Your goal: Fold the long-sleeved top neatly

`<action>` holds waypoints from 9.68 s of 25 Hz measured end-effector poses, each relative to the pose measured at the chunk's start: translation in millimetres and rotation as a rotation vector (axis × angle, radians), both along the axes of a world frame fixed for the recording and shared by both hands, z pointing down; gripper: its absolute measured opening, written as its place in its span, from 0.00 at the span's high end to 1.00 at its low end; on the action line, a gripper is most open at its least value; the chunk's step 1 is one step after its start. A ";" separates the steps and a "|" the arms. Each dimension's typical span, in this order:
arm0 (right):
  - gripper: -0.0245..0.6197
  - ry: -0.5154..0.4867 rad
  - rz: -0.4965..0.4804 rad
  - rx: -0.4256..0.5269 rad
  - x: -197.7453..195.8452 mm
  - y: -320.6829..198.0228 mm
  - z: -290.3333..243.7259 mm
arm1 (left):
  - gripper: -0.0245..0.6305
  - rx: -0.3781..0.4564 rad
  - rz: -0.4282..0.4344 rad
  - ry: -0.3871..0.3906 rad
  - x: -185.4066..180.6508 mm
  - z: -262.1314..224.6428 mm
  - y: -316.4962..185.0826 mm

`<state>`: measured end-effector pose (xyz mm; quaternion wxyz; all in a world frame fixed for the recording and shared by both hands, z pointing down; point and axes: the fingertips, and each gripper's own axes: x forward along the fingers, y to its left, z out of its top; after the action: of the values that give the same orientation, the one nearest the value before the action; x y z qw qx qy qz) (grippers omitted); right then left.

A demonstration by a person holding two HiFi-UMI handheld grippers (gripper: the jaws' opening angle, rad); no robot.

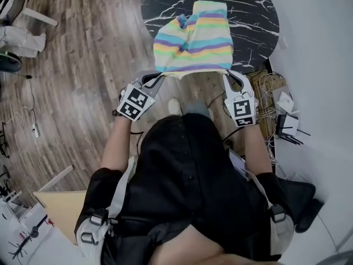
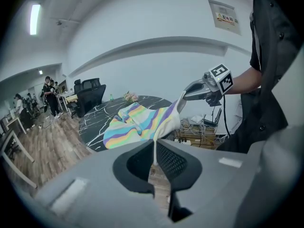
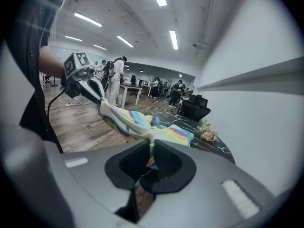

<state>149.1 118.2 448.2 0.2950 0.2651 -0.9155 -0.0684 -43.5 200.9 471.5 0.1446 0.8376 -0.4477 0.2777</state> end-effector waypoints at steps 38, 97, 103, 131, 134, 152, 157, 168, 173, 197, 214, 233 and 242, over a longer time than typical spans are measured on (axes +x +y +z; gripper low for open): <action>0.92 -0.109 -0.054 0.208 203.6 171.2 -83.2 | 0.93 0.208 -0.158 -0.018 190.6 -89.9 156.1; 0.92 0.064 -0.013 0.476 39.1 -66.5 -163.4 | 0.93 0.318 0.097 -0.187 16.0 -160.6 -81.3; 0.92 0.067 0.051 0.473 14.6 -86.4 -163.8 | 0.93 0.310 0.107 -0.182 -8.4 -159.8 -101.2; 0.92 0.173 0.063 0.342 -46.2 -289.9 -95.3 | 0.93 0.150 0.008 -0.150 -74.9 -103.4 -292.3; 0.92 0.189 0.063 0.326 -50.7 -315.1 -85.1 | 0.93 0.125 -0.004 -0.146 -80.2 -91.2 -320.6; 0.91 0.228 0.075 0.197 -80.2 -435.4 7.2 | 0.93 -0.016 -0.069 -0.158 -108.4 -0.3 -443.9; 0.91 0.223 0.081 0.184 -89.6 -466.0 24.5 | 0.93 -0.031 -0.112 -0.179 -117.5 19.1 -474.9; 0.91 0.241 0.047 0.105 -106.2 -483.1 67.4 | 0.91 -0.114 -0.170 -0.153 -131.7 65.3 -488.4; 0.67 0.222 0.042 -0.020 -104.1 -476.8 80.2 | 0.74 -0.133 -0.204 -0.144 -137.1 72.3 -488.9; 0.70 0.220 -0.080 -0.101 -151.5 -345.9 79.8 | 0.74 -0.314 -0.445 -0.001 -163.5 108.5 -254.5; 0.73 0.293 -0.238 -0.177 -171.8 -209.0 110.9 | 0.69 -0.405 -0.531 0.232 -123.3 152.5 -132.7; 0.76 0.317 -0.161 -0.221 -131.6 -179.9 121.7 | 0.95 -0.366 -0.558 0.484 -110.8 157.5 -118.7; 0.77 0.281 -0.122 -0.201 -117.4 -156.6 98.2 | 0.95 -0.260 -0.457 0.406 -110.7 83.7 -133.2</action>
<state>31.7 -38.4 546.4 0.4404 0.1660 -0.8818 -0.0307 -154.2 67.7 555.2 0.3952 0.7283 -0.5467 0.1205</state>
